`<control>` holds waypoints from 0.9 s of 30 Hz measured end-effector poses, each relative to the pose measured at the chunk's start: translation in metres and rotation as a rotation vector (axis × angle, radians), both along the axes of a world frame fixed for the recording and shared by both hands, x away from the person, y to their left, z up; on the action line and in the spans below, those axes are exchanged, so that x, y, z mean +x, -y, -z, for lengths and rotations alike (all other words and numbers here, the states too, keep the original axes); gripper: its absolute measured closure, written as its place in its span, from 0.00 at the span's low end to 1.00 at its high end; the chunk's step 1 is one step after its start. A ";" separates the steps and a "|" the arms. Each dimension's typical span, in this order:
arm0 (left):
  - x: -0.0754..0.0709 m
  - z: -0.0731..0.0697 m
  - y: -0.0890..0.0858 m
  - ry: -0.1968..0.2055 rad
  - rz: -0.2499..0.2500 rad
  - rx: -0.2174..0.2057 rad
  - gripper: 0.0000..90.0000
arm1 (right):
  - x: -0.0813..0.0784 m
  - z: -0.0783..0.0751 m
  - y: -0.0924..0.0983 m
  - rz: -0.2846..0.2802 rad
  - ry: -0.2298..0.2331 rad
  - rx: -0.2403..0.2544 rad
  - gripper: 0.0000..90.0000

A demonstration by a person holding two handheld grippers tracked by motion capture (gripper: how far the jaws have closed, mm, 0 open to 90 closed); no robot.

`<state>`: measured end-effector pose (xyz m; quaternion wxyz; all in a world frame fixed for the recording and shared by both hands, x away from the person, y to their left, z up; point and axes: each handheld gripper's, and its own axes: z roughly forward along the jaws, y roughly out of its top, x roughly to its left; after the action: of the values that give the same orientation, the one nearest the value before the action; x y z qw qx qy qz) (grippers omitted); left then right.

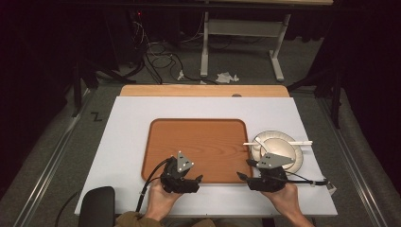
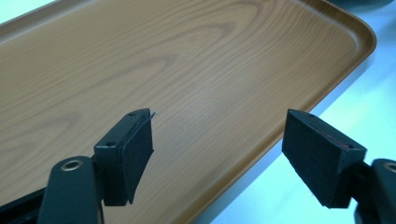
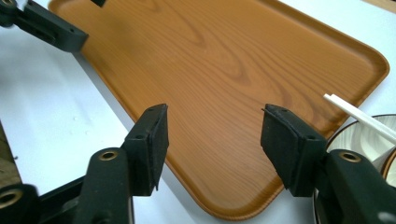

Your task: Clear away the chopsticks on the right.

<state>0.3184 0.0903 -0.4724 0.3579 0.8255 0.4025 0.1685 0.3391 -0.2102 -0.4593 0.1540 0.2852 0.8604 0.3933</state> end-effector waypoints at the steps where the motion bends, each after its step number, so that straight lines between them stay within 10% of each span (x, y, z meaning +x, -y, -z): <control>1: 0.000 0.000 0.000 0.000 0.000 0.000 0.28 | 0.000 0.000 0.000 -0.001 -0.004 -0.010 0.46; 27: 0.005 0.003 0.008 -0.010 0.027 -0.004 0.28 | -0.013 -0.016 0.030 0.094 0.079 0.088 0.49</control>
<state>0.3236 0.0823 -0.4759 0.3599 0.8310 0.3935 0.1585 0.3260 -0.2398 -0.4431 0.1936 0.3161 0.8212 0.4339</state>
